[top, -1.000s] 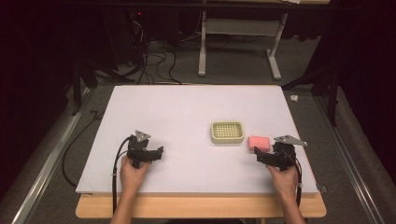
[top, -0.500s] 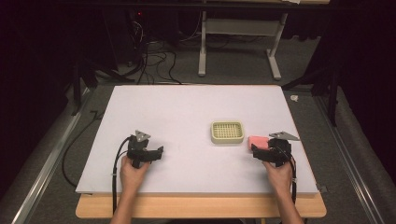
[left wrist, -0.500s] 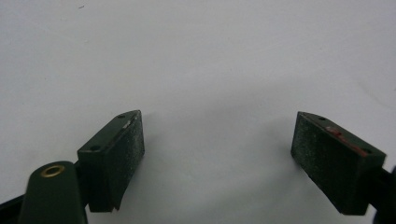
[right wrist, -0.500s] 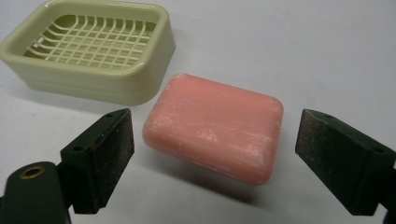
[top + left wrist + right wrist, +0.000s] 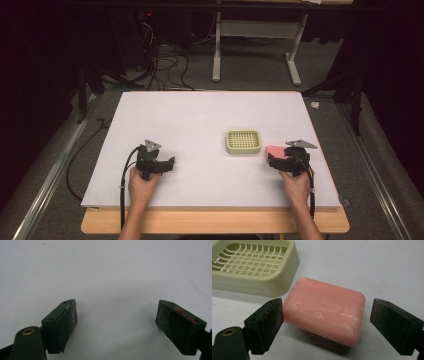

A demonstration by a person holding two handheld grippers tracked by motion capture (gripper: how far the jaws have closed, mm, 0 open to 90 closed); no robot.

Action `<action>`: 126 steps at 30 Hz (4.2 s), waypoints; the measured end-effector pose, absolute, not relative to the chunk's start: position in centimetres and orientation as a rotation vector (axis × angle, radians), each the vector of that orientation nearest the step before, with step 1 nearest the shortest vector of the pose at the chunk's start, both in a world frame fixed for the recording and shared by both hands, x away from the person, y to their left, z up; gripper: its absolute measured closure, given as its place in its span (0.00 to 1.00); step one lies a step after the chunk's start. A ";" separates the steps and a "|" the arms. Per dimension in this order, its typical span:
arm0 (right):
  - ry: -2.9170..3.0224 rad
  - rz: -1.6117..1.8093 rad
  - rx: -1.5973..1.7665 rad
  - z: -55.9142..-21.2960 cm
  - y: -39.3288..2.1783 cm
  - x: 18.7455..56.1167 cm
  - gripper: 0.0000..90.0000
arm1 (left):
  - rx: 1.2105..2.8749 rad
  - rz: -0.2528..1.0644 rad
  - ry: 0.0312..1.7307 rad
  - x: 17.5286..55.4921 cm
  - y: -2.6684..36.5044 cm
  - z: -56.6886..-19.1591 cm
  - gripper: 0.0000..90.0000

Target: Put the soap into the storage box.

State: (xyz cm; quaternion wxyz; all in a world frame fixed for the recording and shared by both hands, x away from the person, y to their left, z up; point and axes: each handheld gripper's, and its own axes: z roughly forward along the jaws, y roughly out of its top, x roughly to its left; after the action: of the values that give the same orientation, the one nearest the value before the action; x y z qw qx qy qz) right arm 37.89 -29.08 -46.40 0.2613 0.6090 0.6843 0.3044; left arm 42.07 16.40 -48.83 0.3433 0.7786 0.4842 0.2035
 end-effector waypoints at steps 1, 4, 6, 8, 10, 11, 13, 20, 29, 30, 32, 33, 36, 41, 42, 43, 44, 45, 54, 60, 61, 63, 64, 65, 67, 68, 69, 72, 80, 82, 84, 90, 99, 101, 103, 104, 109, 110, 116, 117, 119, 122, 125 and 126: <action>1.853 0.817 1.652 -46.4 -29.0 37.9 0.13 | 2.023 0.529 1.258 42.1 16.4 -48.8 0.20; 1.859 0.803 1.651 -46.6 -28.8 38.1 0.13 | 2.023 0.529 1.258 42.1 16.4 -48.8 0.20; 1.862 0.804 1.649 -46.6 -28.7 38.2 0.13 | 2.023 0.529 1.258 42.1 16.4 -48.8 0.20; 1.858 0.808 1.649 -46.6 -28.6 38.2 0.13 | 2.023 0.528 1.258 42.1 16.4 -48.8 0.20; 1.860 0.809 1.647 -46.6 -28.6 38.3 0.13 | 2.024 0.528 1.258 42.1 16.4 -48.8 0.20; 1.861 0.806 1.648 -46.5 -28.6 38.3 0.13 | 2.023 0.528 1.258 42.1 16.4 -48.8 0.20; 1.864 0.808 1.649 -46.5 -28.6 38.3 0.13 | 2.023 0.528 1.258 42.1 16.4 -48.8 0.20; 1.868 0.848 1.650 -46.2 -28.7 38.4 0.13 | 2.023 0.528 1.258 42.1 16.4 -48.8 0.20; 1.875 0.826 1.665 -46.1 -28.5 39.0 0.13 | 2.023 0.528 1.258 42.1 16.4 -48.8 0.20; 1.879 0.820 1.668 -46.1 -28.5 39.1 0.13 | 2.023 0.528 1.258 42.1 16.4 -48.8 0.20; 1.881 0.811 1.672 -46.1 -28.4 39.4 0.13 | 2.023 0.528 1.259 42.1 16.4 -48.8 0.20; 1.883 0.805 1.675 -46.2 -28.4 39.5 0.13 | 2.023 0.528 1.258 42.1 16.4 -48.8 0.20; 1.893 0.792 1.680 -46.4 -28.3 39.7 0.13 | 2.023 0.527 1.258 42.1 16.4 -48.8 0.20; 1.909 0.771 1.693 -47.0 -28.3 40.1 0.13 | 2.023 0.527 1.259 42.1 16.4 -48.8 0.20; 1.909 0.771 1.696 -47.1 -28.3 40.1 0.13 | 2.023 0.527 1.259 42.1 16.4 -48.8 0.20; 1.909 0.773 1.699 -47.2 -28.3 40.2 0.13 | 2.023 0.527 1.259 42.1 16.4 -48.8 0.20; 1.907 0.775 1.704 -47.2 -28.3 40.2 0.13 | 2.023 0.527 1.259 42.1 16.4 -48.8 0.20; 1.908 0.778 1.698 -47.3 -28.4 40.2 0.13 | 2.023 0.527 1.259 42.1 16.4 -48.8 0.20; 1.927 0.777 1.691 -47.8 -28.4 40.2 0.14 | 2.023 0.527 1.259 42.1 16.4 -48.8 0.20; 1.935 0.784 1.675 -47.9 -28.5 40.3 0.15 | 2.023 0.528 1.259 42.1 16.4 -48.8 0.20; 1.936 0.786 1.672 -47.9 -28.5 40.2 0.15 | 2.023 0.528 1.258 42.1 16.4 -48.8 0.20; 1.941 0.788 1.668 -47.9 -28.6 40.2 0.15 | 2.023 0.528 1.258 42.1 16.4 -48.8 0.20; 1.943 0.789 1.667 -47.8 -28.6 40.2 0.15 | 2.023 0.528 1.259 42.1 16.4 -48.8 0.20; 1.945 0.788 1.663 -47.8 -28.6 40.2 0.15 | 2.023 0.528 1.258 42.1 16.4 -48.8 0.20; 1.946 0.785 1.661 -47.8 -28.6 40.2 0.15 | 2.023 0.528 1.258 42.1 16.4 -48.8 0.20; 1.947 0.785 1.660 -47.8 -28.6 40.2 0.15 | 2.023 0.527 1.258 42.1 16.4 -48.8 0.20; 1.950 0.784 1.657 -47.8 -28.6 40.2 0.15 | 2.023 0.528 1.258 42.1 16.4 -48.8 0.20; 1.949 0.785 1.652 -47.7 -28.7 40.1 0.15 | 2.023 0.527 1.258 42.1 16.4 -48.8 0.20; 1.940 0.814 1.652 -47.2 -29.3 39.7 0.15 | 2.024 0.525 1.258 42.1 16.4 -48.8 0.20; 1.936 0.826 1.657 -47.0 -29.4 39.5 0.15 | 2.024 0.526 1.258 42.1 16.4 -48.8 0.20; 1.940 0.834 1.655 -46.8 -29.5 39.4 0.15 | 2.022 0.527 1.258 42.1 16.4 -48.8 0.20; 1.944 0.866 1.648 -46.3 -29.7 39.0 0.15 | 2.023 0.525 1.258 42.1 16.4 -48.8 0.20; 1.958 0.924 1.616 -45.2 -29.6 38.4 0.15 | 2.023 0.525 1.258 42.1 16.4 -48.8 0.20; 1.960 0.938 1.613 -44.8 -29.6 38.3 0.15 | 2.024 0.525 1.258 42.1 16.4 -48.8 0.20; 1.965 0.953 1.604 -44.6 -29.6 38.2 0.15 | 2.024 0.525 1.258 42.1 16.4 -48.8 0.20; 1.966 0.957 1.604 -44.5 -29.5 38.1 0.15 | 2.023 0.525 1.258 42.1 16.4 -48.8 0.20; 1.972 0.979 1.591 -43.9 -29.4 38.0 0.15 | 2.024 0.525 1.258 42.1 16.4 -48.8 0.20; 1.972 0.985 1.593 -43.8 -29.3 37.9 0.15 | 2.023 0.525 1.258 42.1 16.4 -48.8 0.20; 1.986 1.007 1.584 -43.2 -29.1 37.8 0.15 | 2.023 0.525 1.258 42.1 16.4 -48.8 0.20; 1.987 1.012 1.581 -43.2 -29.0 37.8 0.15 | 2.023 0.525 1.258 42.1 16.4 -48.8 0.20; 1.991 1.019 1.569 -43.0 -28.9 37.8 0.15 | 2.023 0.525 1.258 42.1 16.4 -48.8 0.20; 1.997 1.038 1.569 -42.8 -28.7 37.8 0.15 | 2.023 0.525 1.258 42.1 16.4 -48.8 0.20; 2.003 1.051 1.561 -42.6 -28.5 37.7 0.15 | 2.023 0.525 1.258 42.1 16.4 -48.8 0.20; 2.004 1.052 1.559 -42.5 -28.4 37.7 0.15 | 2.023 0.525 1.258 42.1 16.4 -48.8 0.20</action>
State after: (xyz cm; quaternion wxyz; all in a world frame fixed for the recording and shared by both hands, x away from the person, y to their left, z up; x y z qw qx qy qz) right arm 37.75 -28.39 -42.51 0.1953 0.5564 0.7151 0.3754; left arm 42.08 16.43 -48.82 0.3438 0.7787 0.4843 0.2020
